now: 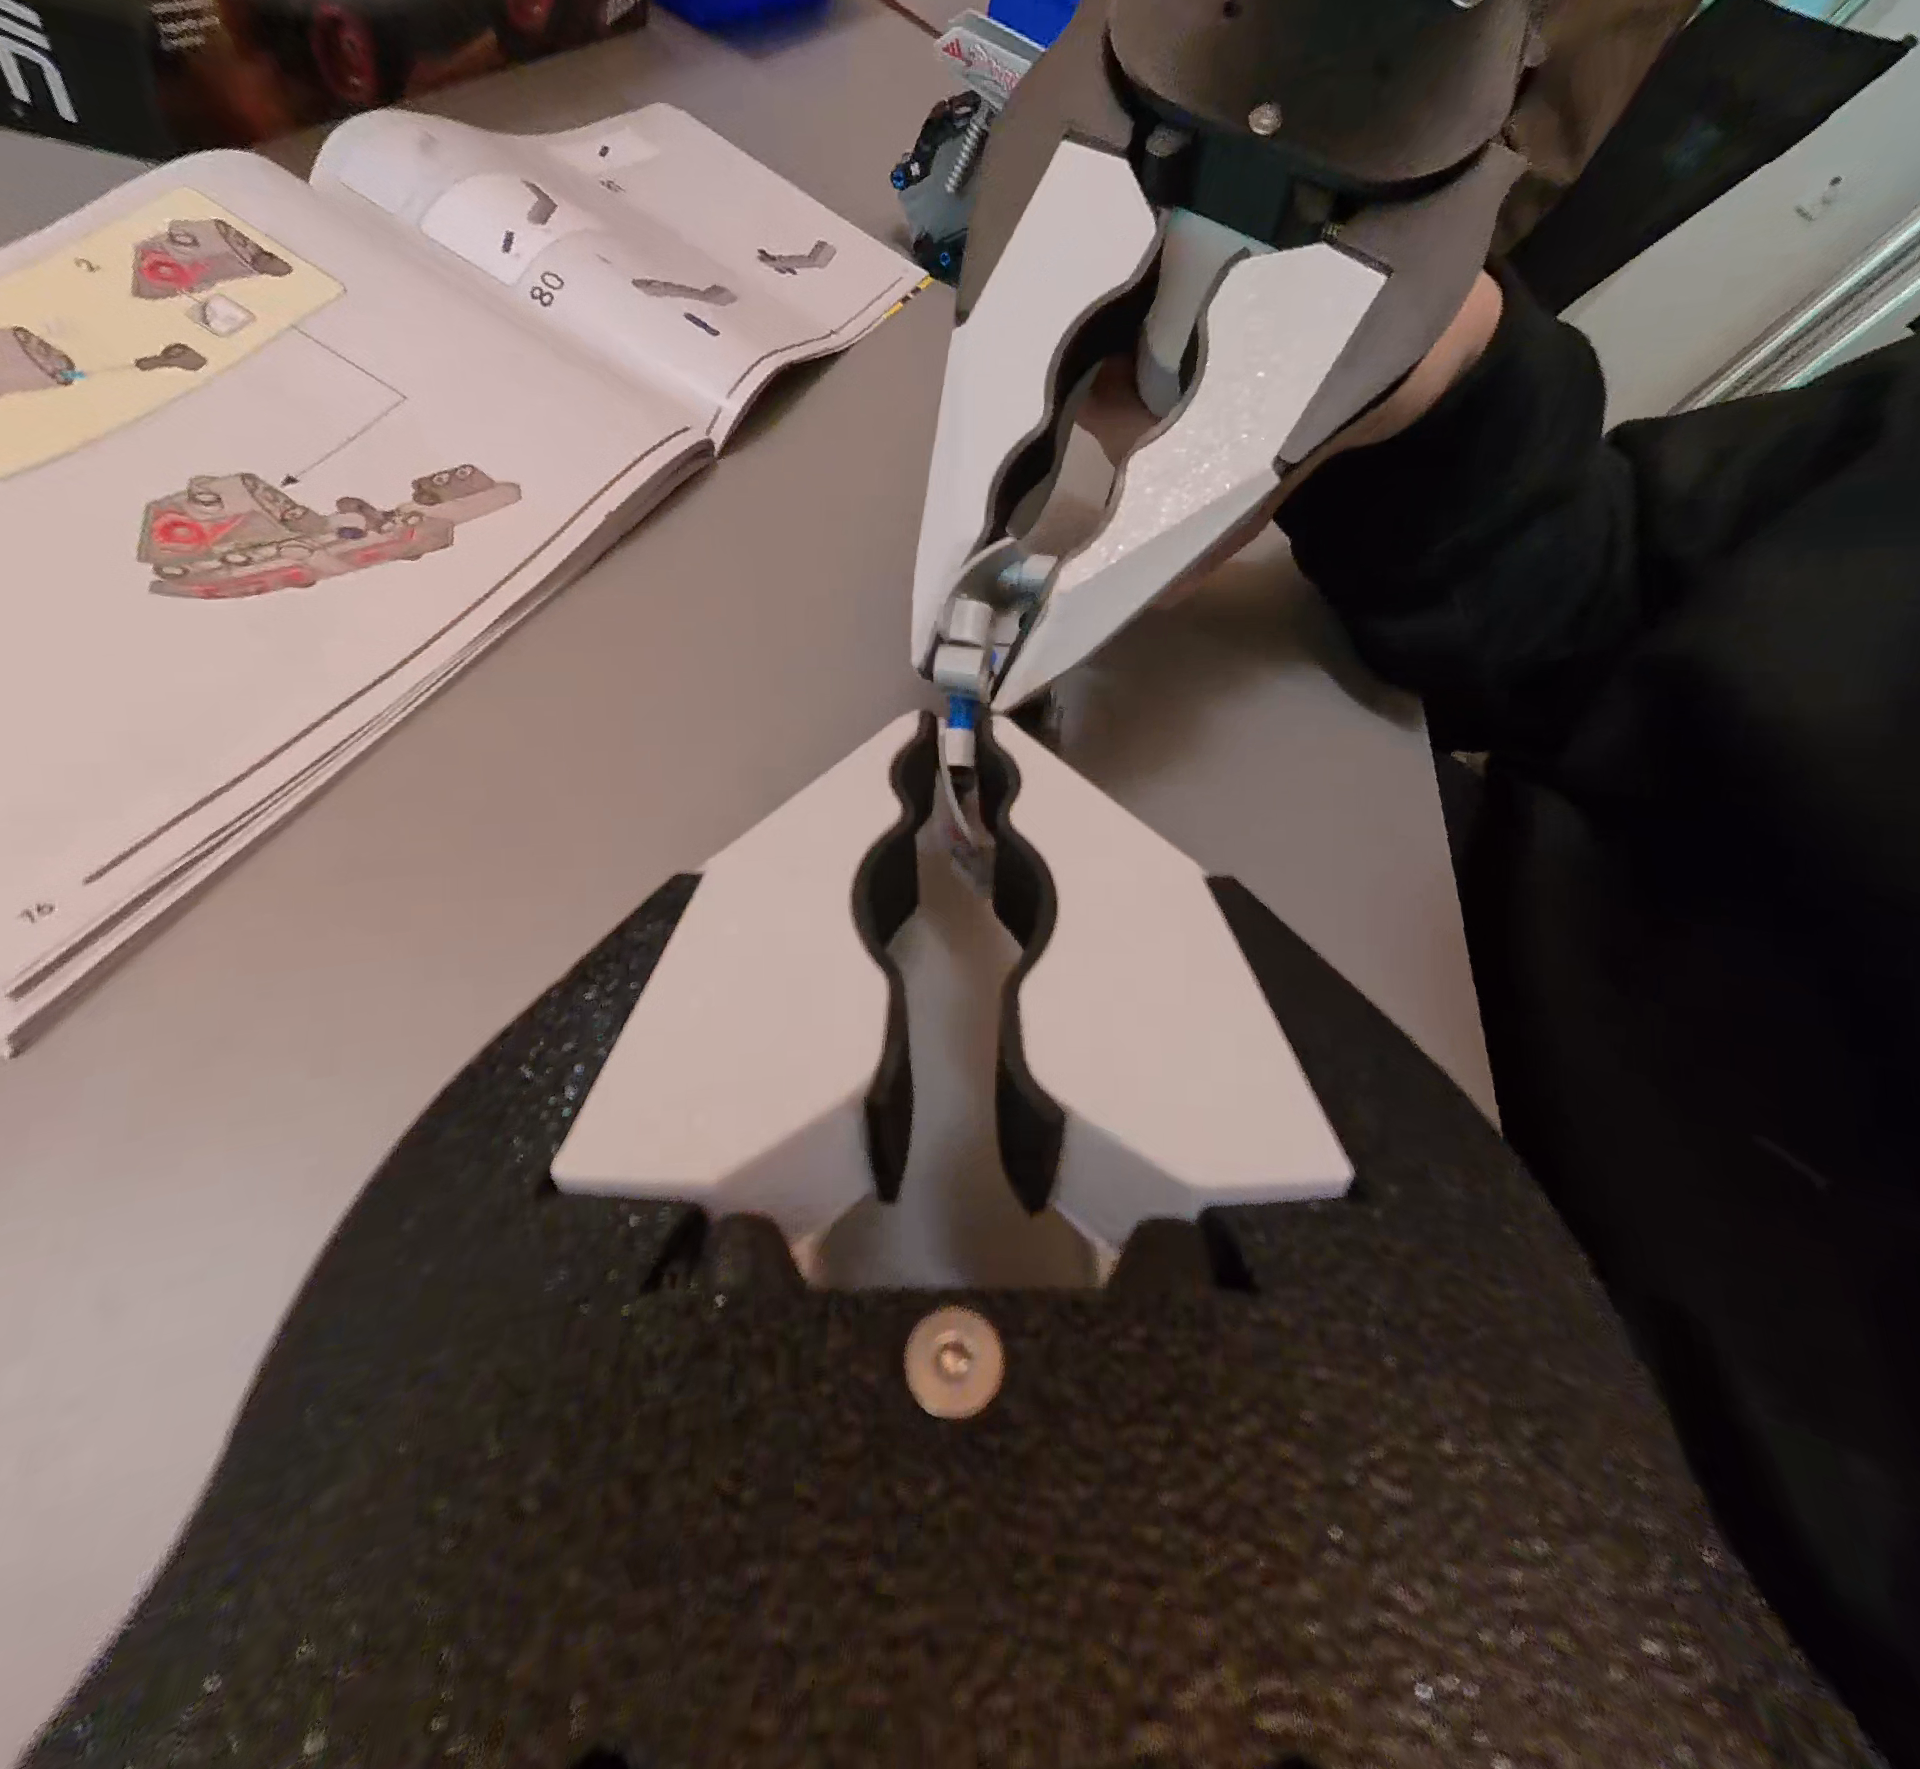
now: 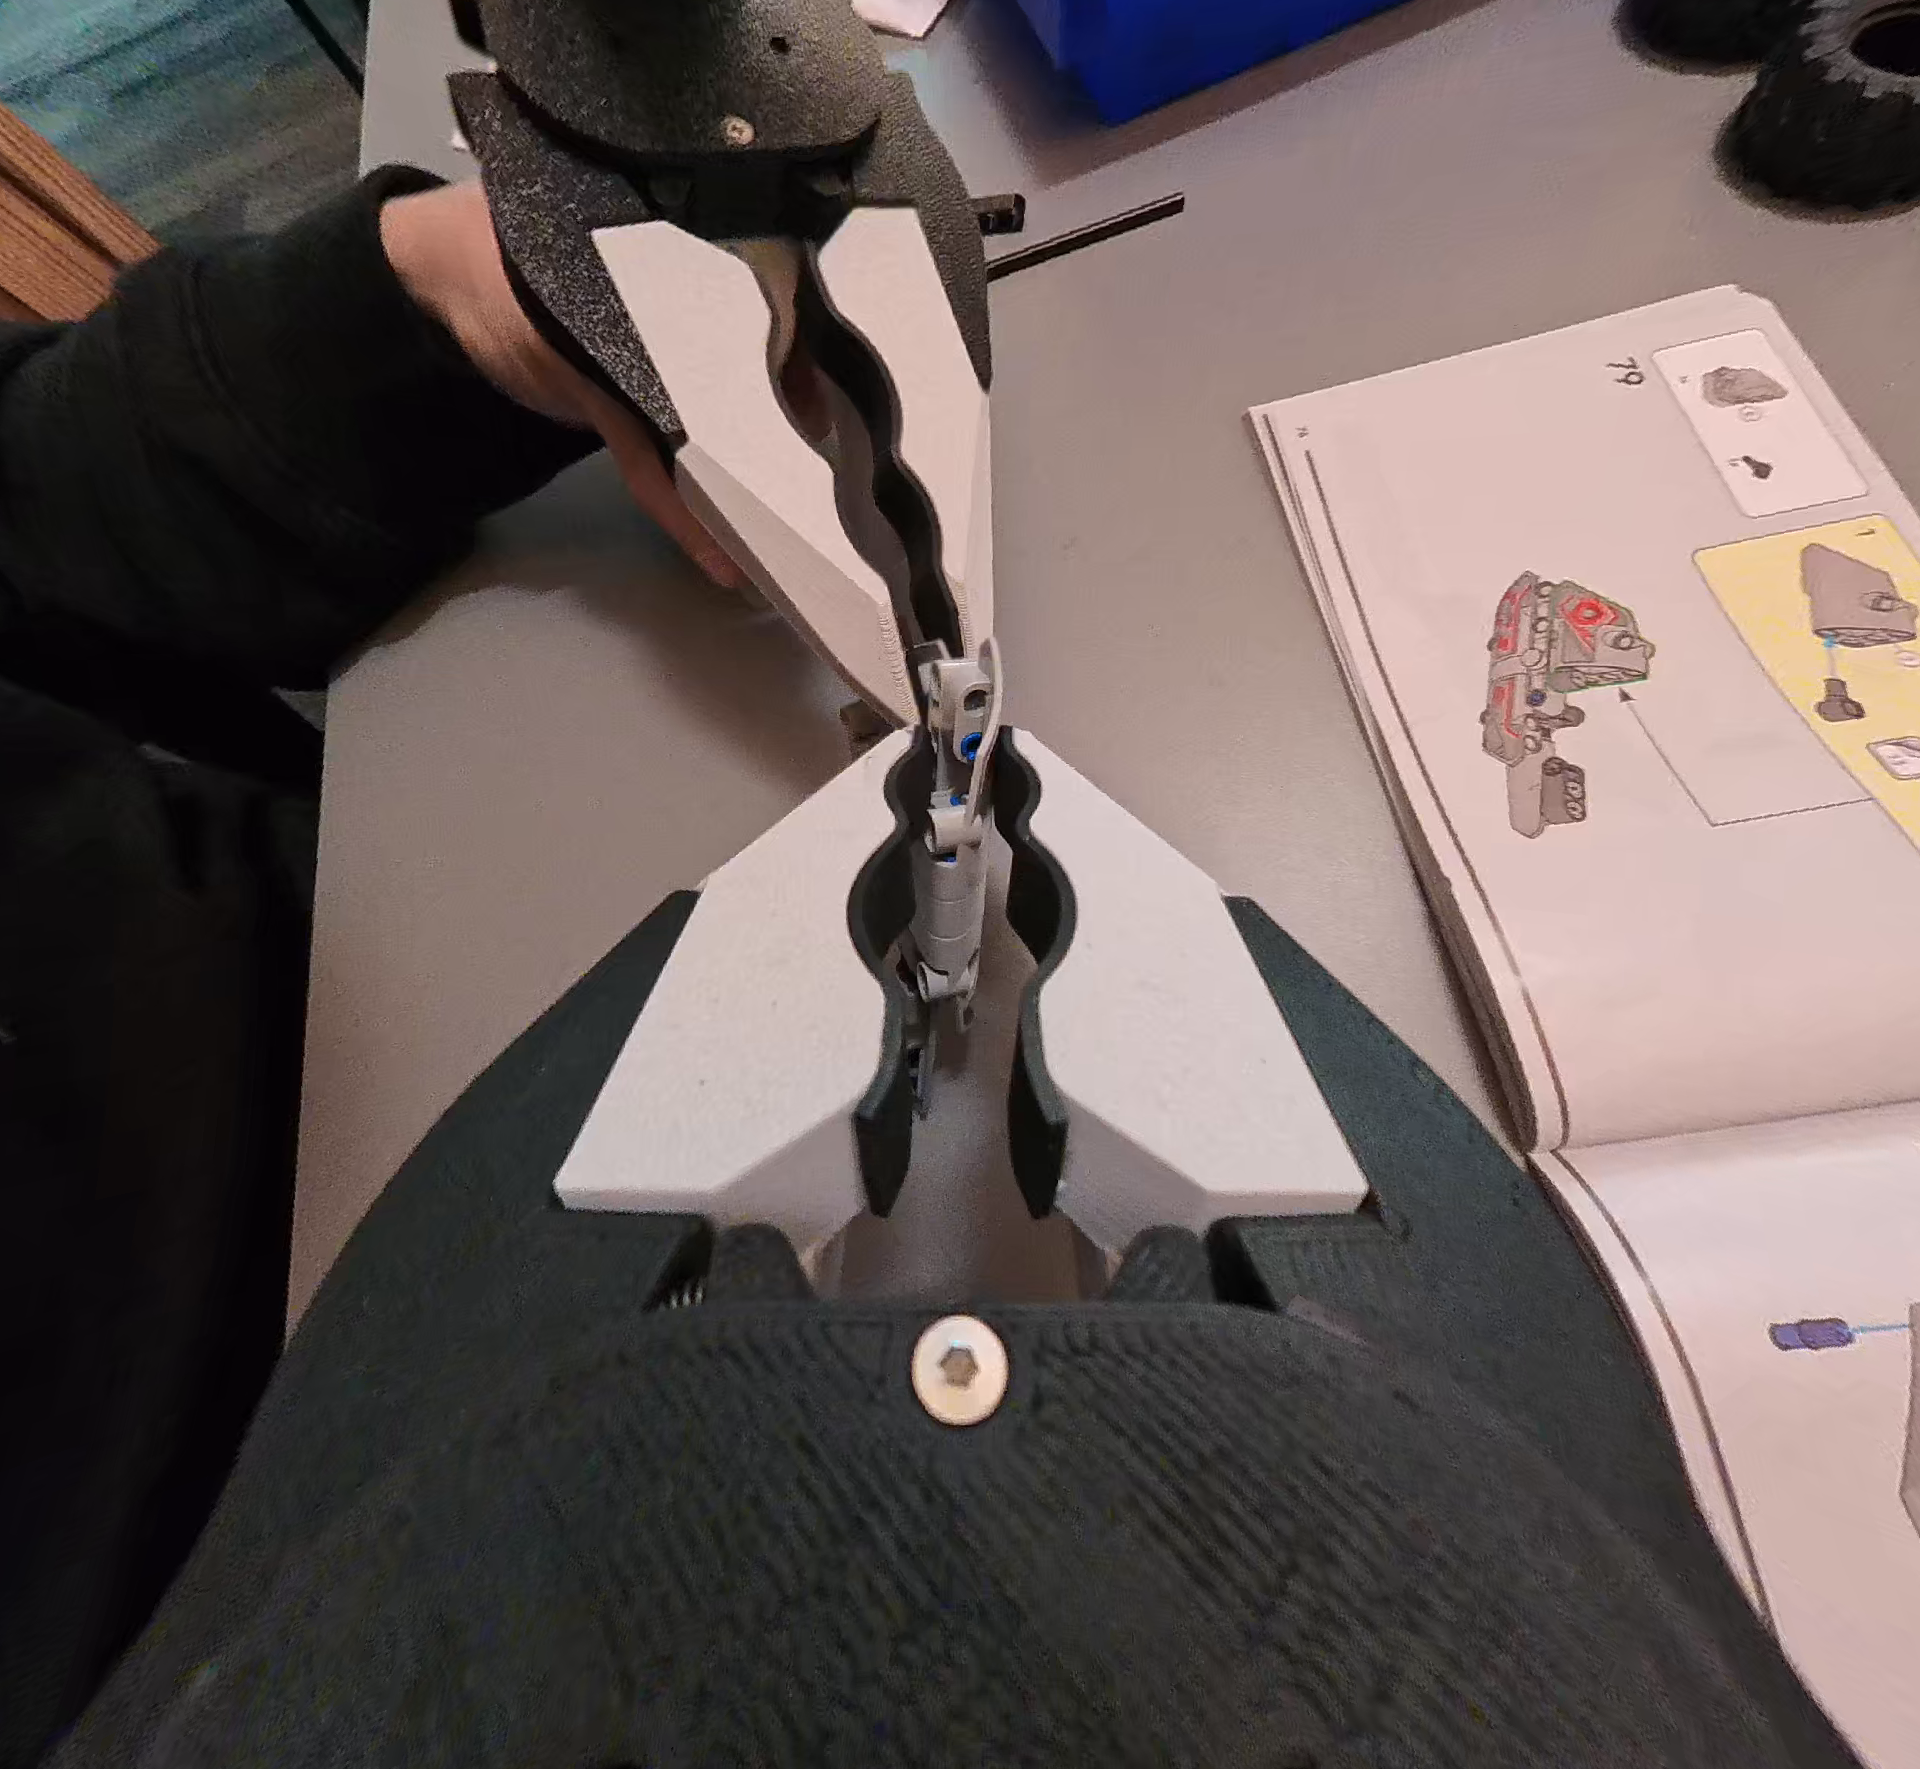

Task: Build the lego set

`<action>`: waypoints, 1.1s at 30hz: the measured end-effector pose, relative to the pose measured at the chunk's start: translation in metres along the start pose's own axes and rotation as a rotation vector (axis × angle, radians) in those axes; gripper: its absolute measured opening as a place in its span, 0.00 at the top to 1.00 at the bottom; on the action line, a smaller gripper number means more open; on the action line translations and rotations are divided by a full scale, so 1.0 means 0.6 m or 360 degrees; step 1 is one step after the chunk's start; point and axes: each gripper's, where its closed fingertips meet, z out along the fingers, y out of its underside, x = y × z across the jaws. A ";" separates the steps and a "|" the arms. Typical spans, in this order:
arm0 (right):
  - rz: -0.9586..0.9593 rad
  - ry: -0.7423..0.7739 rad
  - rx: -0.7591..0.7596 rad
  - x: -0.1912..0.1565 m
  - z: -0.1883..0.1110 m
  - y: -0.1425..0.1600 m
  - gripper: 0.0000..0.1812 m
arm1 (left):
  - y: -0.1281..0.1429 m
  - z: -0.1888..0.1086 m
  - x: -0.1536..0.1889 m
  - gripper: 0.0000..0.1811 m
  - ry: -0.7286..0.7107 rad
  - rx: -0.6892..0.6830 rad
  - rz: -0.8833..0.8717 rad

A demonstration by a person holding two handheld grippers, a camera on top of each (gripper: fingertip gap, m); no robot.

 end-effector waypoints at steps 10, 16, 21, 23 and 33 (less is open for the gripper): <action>0.0077 -0.0103 0.0179 -0.005 0.000 -0.013 0.94 | -0.012 -0.014 0.005 0.98 0.0019 0.0095 0.0106; -0.0152 -0.0043 0.0254 -0.015 -0.004 -0.025 0.94 | -0.019 -0.021 0.012 0.98 -0.0035 0.0106 0.0346; -0.0281 -0.0039 0.0292 -0.022 -0.009 -0.027 0.95 | -0.018 -0.022 0.021 0.98 -0.0006 0.0091 0.0415; -0.0323 -0.0050 0.0295 -0.024 -0.009 -0.026 0.95 | -0.019 -0.022 0.021 0.98 0.0006 0.0107 0.0387; -0.0220 -0.0096 0.0371 -0.021 -0.011 -0.031 0.95 | -0.023 -0.023 0.021 0.98 -0.0007 0.0126 0.0397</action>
